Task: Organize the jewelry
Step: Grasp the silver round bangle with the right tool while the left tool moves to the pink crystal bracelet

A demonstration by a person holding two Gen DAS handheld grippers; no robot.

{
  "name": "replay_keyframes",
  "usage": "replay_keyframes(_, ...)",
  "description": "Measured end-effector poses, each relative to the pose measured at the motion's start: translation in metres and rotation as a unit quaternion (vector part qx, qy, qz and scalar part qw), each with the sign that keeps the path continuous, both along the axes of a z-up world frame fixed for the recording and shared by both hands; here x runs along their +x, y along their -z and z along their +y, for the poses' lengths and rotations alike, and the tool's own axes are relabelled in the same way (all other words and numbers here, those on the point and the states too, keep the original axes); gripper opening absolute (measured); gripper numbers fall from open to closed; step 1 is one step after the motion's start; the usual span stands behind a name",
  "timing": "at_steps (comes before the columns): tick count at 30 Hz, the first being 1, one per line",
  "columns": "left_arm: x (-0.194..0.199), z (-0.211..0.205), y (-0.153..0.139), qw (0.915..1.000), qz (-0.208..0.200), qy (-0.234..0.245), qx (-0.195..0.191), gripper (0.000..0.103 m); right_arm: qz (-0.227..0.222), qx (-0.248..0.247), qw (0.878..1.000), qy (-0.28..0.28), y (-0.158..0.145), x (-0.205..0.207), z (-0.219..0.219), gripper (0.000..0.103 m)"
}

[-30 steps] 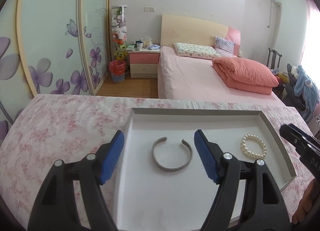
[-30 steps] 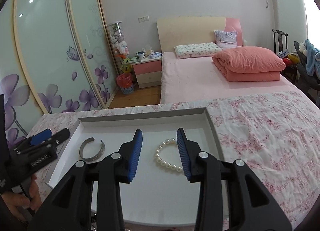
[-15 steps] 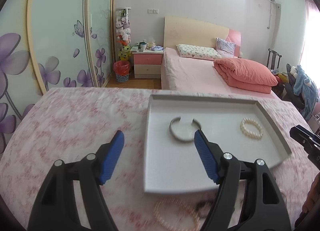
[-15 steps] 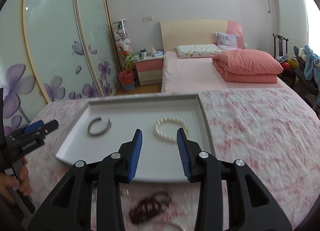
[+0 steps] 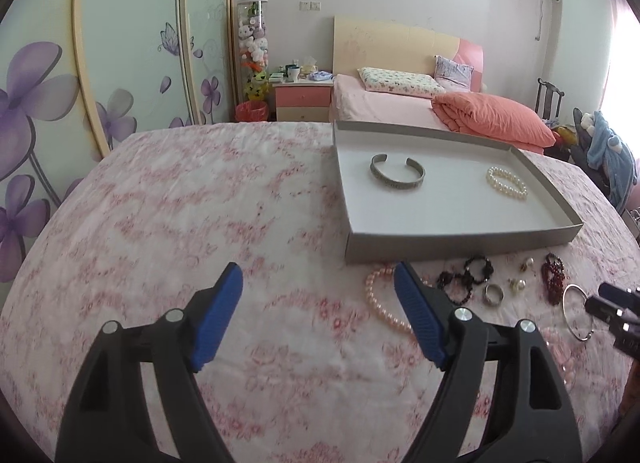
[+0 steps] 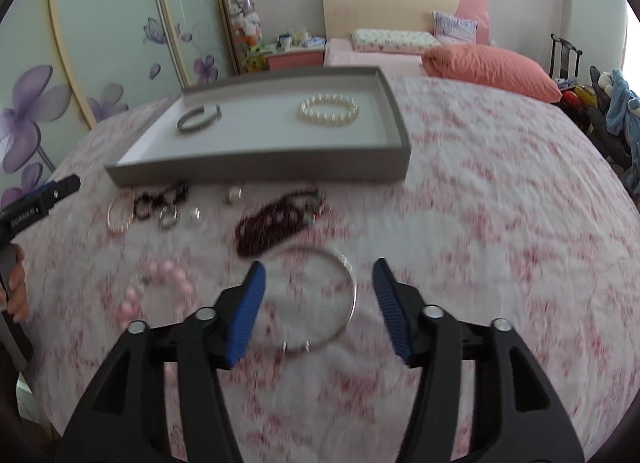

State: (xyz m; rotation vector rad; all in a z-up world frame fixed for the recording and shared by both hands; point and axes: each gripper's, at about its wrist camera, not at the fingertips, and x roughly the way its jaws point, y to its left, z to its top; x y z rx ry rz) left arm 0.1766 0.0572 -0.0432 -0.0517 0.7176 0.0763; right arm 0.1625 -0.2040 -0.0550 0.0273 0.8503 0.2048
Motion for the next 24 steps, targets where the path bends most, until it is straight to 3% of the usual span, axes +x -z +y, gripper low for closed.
replay_keyframes(12,-0.011,-0.014,0.003,0.9998,0.003,0.019,0.000,0.077,0.026,-0.030,0.999,-0.011,0.015,0.003,0.016,0.077)
replay_keyframes(24,-0.016,-0.043,0.002,0.9980,0.011,0.061,-0.013,0.077,0.025,-0.046,0.999,0.008,0.014,0.010,0.015,0.071)
